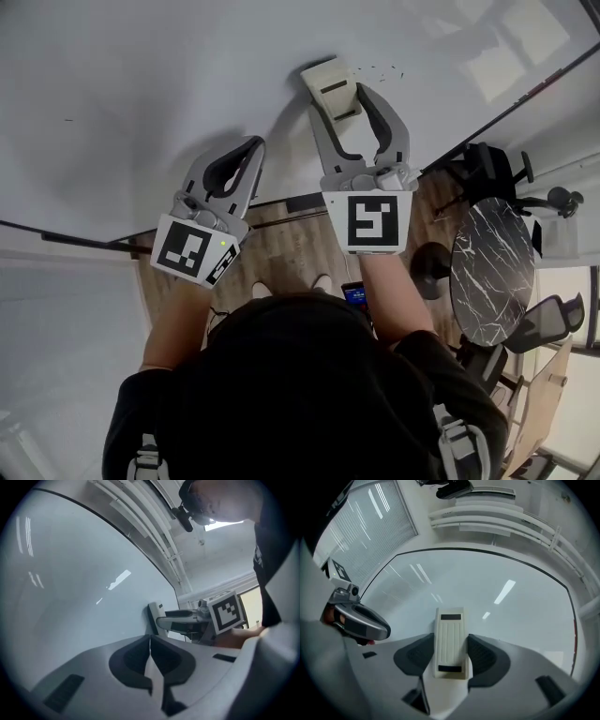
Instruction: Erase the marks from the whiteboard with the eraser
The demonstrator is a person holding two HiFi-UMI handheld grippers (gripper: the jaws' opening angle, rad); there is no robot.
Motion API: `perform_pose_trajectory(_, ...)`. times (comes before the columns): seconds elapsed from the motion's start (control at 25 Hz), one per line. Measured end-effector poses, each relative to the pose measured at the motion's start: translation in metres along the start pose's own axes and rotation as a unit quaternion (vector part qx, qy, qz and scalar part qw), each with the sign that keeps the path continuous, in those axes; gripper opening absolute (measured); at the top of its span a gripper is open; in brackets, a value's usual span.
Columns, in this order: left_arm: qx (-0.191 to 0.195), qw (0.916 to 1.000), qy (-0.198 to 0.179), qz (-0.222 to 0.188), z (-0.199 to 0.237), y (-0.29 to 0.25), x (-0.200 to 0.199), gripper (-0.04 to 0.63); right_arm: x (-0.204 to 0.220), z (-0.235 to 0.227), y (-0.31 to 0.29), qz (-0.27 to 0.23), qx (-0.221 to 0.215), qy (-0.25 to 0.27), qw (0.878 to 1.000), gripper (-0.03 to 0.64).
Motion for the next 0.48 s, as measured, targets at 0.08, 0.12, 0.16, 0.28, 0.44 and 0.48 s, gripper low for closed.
perform_pose_trajectory(0.08, -0.007, 1.0, -0.002, 0.004, -0.005, -0.003, -0.001, 0.008, 0.001, -0.003, 0.001, -0.008, -0.003, -0.006, 1.0, 0.225)
perform_pose_trajectory(0.12, -0.011, 0.9999, -0.003, 0.006, -0.007, -0.005, -0.002, 0.008, 0.001, -0.005, 0.001, -0.01, -0.005, -0.008, 1.0, 0.225)
perform_pose_trajectory(0.16, -0.015, 0.9999, -0.004, 0.007, -0.008, -0.007, -0.002, 0.008, 0.002, -0.006, 0.002, -0.012, -0.007, -0.009, 1.0, 0.225)
perform_pose_trajectory(0.28, -0.025, 0.9996, -0.005, 0.01, -0.009, -0.011, 0.0, 0.008, 0.005, -0.007, 0.0, -0.02, -0.014, -0.017, 1.0, 0.225)
perform_pose_trajectory(0.44, -0.034, 0.9993, -0.009, 0.01, -0.014, -0.016, -0.004, 0.008, 0.005, -0.009, 0.001, -0.025, -0.02, -0.018, 0.999, 0.225)
perform_pose_trajectory(0.48, -0.035, 0.9993, -0.01, 0.011, -0.016, -0.016, -0.005, 0.008, 0.004, -0.009, 0.001, -0.028, -0.02, -0.024, 0.999, 0.225)
Point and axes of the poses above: the fingertips, and each gripper's own axes: y backward along the fingers, z to its left, x out of its underside, the point moved 8 cm from there along y, backward along the fingers, and after that the axes turned 4 degrees about z, right-handed, at the moved point
